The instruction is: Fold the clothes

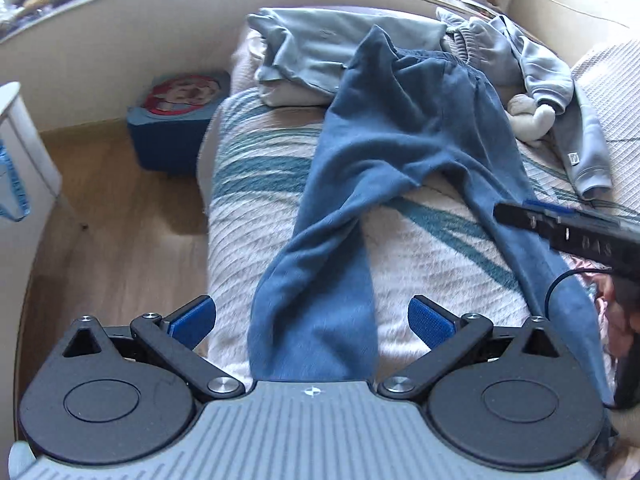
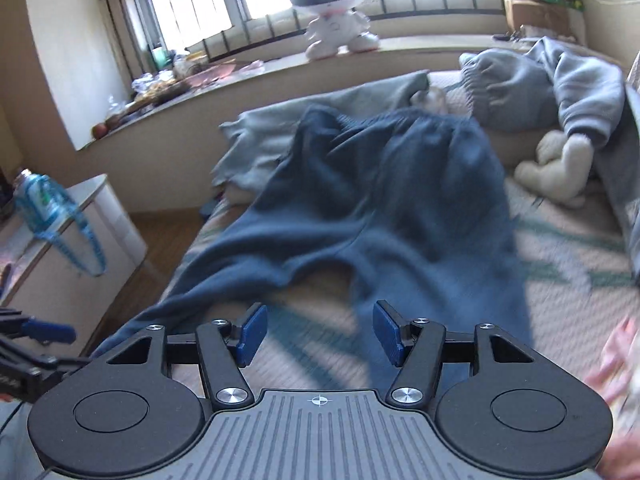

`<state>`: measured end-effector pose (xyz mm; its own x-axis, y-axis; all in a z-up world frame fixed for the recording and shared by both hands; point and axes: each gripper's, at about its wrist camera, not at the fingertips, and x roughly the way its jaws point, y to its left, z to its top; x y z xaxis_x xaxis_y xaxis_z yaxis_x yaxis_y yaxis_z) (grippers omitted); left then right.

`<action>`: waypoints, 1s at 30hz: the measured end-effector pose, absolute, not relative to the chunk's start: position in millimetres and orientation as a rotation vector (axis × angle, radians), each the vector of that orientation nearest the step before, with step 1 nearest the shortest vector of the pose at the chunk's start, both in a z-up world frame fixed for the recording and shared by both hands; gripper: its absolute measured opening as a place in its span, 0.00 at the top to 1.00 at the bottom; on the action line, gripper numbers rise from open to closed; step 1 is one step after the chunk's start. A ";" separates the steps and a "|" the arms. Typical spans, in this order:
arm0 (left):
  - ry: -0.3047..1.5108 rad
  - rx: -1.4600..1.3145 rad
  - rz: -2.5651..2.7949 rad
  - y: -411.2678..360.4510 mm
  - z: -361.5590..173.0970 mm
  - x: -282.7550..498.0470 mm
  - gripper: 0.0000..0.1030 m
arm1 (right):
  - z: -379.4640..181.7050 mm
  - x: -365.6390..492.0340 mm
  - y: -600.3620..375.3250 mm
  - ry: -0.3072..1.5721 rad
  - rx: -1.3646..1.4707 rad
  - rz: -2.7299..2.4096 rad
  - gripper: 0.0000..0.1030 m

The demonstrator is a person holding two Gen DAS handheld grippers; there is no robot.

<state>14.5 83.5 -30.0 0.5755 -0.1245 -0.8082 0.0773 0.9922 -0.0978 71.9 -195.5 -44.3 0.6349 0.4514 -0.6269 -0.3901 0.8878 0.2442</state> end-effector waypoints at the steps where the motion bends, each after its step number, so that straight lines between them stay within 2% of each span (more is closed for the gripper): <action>1: 0.945 -0.058 -0.119 83.0 -30.1 10.6 0.00 | -43.5 65.2 -192.8 0.736 0.079 0.478 0.42; 10: 0.913 -0.047 -0.179 69.3 -32.8 -14.8 0.00 | -32.2 36.8 -181.7 0.723 0.077 0.451 0.42; 30: 0.865 -0.135 -0.130 93.2 -24.9 -37.9 0.00 | -33.8 21.4 -154.0 0.742 0.017 0.488 0.42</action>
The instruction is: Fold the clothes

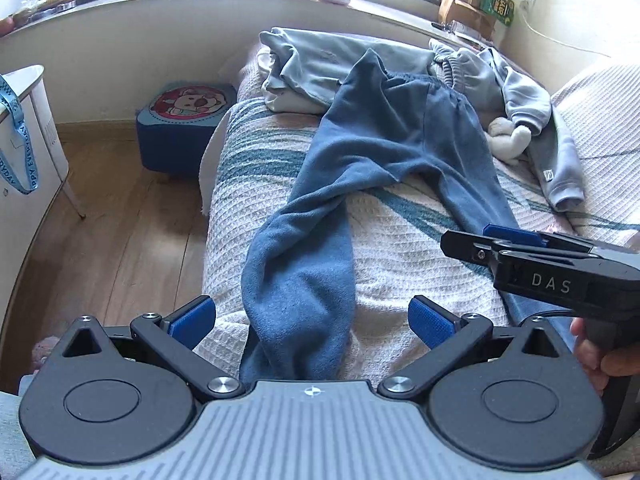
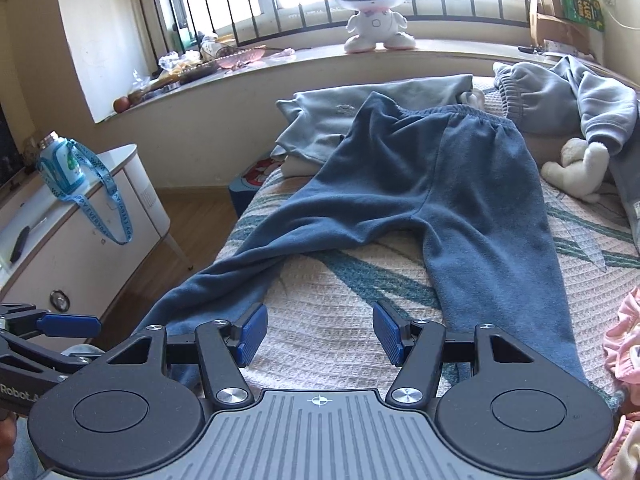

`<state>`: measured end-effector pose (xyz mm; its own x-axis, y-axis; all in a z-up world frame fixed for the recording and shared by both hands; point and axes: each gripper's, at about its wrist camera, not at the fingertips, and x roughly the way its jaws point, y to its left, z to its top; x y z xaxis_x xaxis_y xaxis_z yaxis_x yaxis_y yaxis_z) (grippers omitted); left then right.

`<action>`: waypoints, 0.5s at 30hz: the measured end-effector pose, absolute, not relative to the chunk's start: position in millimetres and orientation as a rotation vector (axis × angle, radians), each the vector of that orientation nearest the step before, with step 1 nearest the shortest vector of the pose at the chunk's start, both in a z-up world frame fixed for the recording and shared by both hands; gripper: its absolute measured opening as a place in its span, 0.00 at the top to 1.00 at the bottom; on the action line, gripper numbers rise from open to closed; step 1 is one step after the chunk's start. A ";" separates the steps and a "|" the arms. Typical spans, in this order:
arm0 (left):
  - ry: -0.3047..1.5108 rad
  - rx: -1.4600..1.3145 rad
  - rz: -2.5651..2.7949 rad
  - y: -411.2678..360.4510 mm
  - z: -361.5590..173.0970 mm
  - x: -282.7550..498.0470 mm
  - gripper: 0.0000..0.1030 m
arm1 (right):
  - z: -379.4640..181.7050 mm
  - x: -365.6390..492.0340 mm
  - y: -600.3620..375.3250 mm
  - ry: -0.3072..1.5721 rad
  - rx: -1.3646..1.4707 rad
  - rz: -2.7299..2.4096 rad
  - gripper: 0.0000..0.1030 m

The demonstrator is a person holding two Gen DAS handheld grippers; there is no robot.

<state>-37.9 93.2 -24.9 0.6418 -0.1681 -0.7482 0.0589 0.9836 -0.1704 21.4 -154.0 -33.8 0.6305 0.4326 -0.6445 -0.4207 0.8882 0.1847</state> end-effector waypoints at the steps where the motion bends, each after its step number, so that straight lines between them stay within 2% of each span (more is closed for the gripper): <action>1: 0.864 -0.134 -0.130 92.8 -24.5 -38.0 0.00 | -34.0 21.4 -154.5 0.743 0.018 0.486 0.42; 15: 0.862 -0.129 -0.128 91.4 -23.7 -39.3 0.00 | -35.7 22.1 -155.7 0.747 0.021 0.489 0.42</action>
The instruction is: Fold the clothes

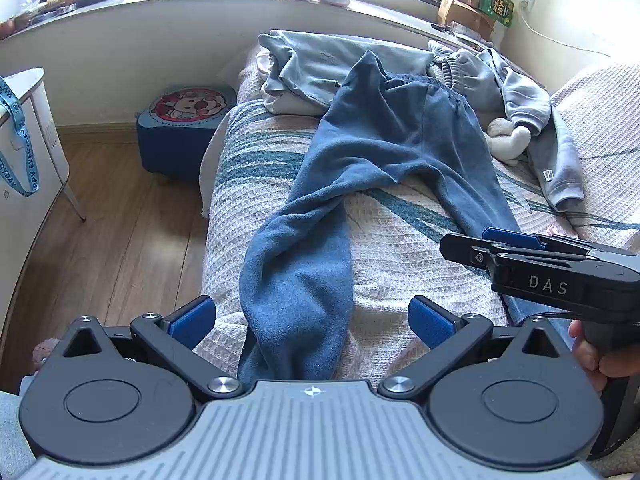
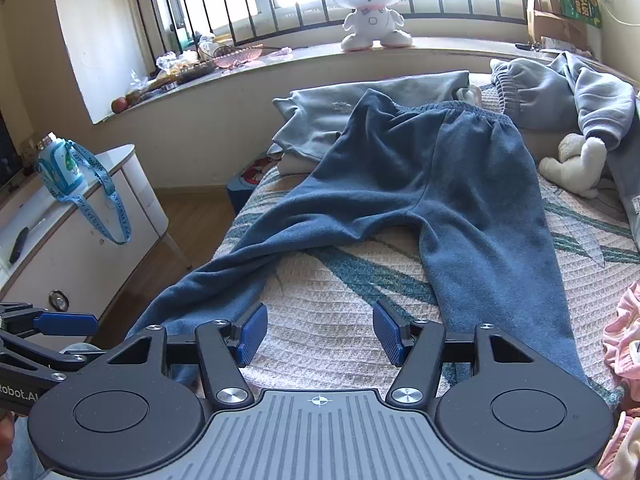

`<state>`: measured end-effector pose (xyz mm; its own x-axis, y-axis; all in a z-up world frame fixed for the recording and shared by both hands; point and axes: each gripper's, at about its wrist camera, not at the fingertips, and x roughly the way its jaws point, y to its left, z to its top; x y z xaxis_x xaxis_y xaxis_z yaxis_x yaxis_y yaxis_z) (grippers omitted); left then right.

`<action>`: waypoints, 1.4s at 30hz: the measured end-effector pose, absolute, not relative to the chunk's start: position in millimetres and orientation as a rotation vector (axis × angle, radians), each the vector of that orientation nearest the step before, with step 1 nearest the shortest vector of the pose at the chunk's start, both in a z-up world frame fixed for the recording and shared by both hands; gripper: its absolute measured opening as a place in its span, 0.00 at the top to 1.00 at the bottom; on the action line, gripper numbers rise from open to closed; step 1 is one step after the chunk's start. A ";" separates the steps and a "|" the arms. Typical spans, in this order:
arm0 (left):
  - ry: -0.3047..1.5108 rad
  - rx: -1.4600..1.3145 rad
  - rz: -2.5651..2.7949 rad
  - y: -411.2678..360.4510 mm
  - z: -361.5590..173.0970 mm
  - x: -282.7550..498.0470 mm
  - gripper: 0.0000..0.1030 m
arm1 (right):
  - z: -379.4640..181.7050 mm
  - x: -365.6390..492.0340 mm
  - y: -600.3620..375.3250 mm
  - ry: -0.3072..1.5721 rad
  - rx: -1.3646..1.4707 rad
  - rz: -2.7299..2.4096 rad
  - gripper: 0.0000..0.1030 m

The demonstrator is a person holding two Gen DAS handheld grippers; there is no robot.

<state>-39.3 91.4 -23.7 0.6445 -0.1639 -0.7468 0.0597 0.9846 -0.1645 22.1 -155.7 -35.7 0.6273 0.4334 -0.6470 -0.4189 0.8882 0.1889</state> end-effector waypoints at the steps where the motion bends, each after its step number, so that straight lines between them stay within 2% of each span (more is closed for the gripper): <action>1: 0.862 -0.129 -0.128 91.5 -23.8 -39.4 0.00 | -36.0 22.2 -155.7 0.748 0.021 0.488 0.42; 42: 0.819 -0.149 -0.104 94.8 -15.3 -49.5 0.00 | -42.3 19.2 -157.1 0.759 0.027 0.492 0.42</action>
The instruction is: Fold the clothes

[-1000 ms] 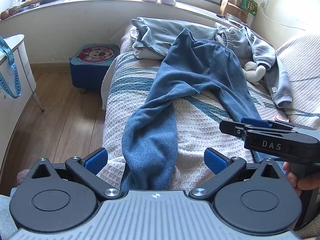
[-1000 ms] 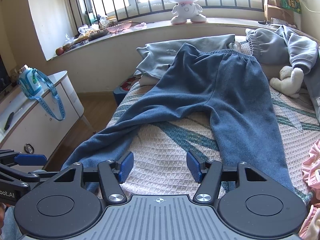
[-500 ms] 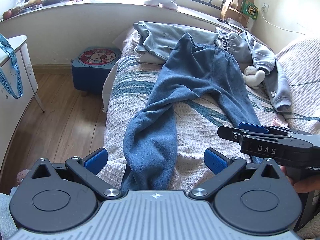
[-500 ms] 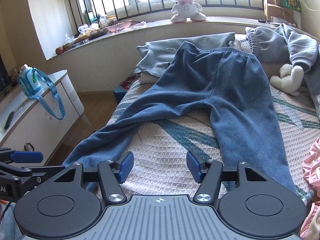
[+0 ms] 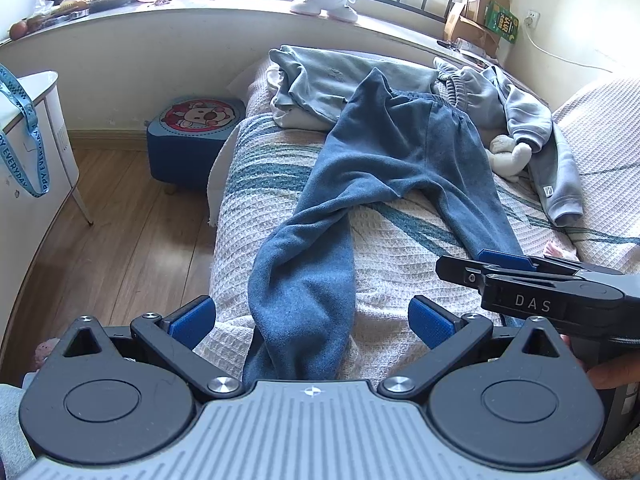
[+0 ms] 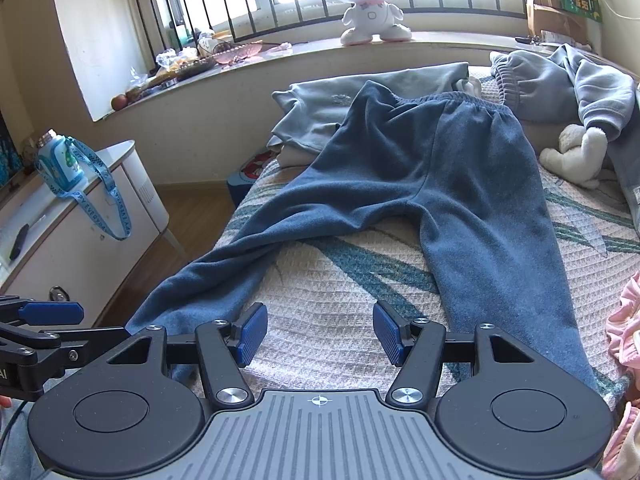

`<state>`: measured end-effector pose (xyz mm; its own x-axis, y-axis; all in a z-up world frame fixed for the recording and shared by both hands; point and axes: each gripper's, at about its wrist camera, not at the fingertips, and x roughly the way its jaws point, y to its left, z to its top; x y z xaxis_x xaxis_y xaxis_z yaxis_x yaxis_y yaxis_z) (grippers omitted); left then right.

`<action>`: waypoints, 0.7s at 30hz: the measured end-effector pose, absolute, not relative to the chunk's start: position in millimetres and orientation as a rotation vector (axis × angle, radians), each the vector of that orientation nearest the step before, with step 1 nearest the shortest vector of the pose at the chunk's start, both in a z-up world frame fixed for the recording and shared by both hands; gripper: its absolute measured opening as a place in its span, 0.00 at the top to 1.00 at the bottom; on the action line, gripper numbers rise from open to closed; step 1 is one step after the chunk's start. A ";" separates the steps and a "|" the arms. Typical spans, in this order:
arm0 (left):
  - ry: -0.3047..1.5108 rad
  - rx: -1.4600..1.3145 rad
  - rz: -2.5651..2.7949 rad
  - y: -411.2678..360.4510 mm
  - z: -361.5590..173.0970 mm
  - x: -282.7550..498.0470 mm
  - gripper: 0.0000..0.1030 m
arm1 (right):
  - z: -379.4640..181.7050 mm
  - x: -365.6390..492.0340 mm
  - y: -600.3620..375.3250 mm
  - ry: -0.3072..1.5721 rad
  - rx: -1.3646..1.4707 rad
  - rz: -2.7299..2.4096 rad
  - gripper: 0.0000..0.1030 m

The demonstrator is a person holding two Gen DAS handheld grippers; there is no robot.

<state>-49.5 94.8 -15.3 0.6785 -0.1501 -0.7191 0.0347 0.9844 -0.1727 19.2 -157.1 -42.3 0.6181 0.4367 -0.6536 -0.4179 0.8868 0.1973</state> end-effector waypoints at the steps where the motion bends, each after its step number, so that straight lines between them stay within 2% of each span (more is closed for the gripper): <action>1: 0.820 -0.149 -0.104 94.7 -15.3 -49.6 0.00 | -42.4 19.2 -157.3 0.760 0.027 0.491 0.42; 21: 0.830 -0.137 -0.102 93.0 -16.7 -49.5 0.00 | -43.9 20.6 -156.9 0.763 0.031 0.495 0.42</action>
<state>-49.5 93.0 -16.7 0.6707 -0.1440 -0.7276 0.0371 0.9863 -0.1610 20.6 -156.9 -43.9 0.6140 0.4408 -0.6547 -0.4185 0.8851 0.2035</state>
